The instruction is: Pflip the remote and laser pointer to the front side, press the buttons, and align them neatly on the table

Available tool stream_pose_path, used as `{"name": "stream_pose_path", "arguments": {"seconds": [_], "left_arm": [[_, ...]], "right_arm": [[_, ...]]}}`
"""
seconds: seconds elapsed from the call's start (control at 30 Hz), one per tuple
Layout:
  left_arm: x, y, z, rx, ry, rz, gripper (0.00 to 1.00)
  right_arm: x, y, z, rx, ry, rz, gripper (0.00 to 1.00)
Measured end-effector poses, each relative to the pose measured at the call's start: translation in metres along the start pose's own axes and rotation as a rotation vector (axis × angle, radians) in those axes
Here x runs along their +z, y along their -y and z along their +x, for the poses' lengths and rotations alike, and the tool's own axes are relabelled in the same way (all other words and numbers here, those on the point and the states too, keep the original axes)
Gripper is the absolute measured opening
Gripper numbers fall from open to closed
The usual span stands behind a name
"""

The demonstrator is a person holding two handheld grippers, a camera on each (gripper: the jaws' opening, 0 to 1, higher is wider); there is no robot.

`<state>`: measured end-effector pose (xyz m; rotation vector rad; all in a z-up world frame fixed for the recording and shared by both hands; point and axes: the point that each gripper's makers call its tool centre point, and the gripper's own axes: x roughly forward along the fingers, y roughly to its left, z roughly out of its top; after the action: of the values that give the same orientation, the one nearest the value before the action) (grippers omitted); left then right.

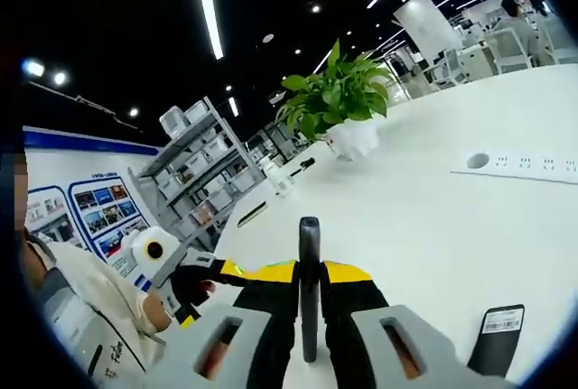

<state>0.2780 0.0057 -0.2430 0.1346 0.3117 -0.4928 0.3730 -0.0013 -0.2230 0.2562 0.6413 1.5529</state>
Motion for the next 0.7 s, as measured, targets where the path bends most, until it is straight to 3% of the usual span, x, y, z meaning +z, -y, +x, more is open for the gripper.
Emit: {"name": "stream_pose_path", "arguments": {"seconds": [0.27,0.53,0.7], "left_arm": [[0.000,-0.003,-0.001,0.007,-0.002,0.001,0.52],[-0.004,-0.005,-0.001,0.010,-0.011,-0.003,0.52],[-0.004,-0.005,-0.002,0.015,-0.009,-0.002,0.52]], "right_arm": [[0.000,0.008,-0.002,-0.020,-0.003,-0.005,0.13],[0.001,0.014,0.000,-0.008,0.016,0.058,0.13],[-0.004,0.025,0.000,-0.060,-0.002,0.074,0.13]]}}
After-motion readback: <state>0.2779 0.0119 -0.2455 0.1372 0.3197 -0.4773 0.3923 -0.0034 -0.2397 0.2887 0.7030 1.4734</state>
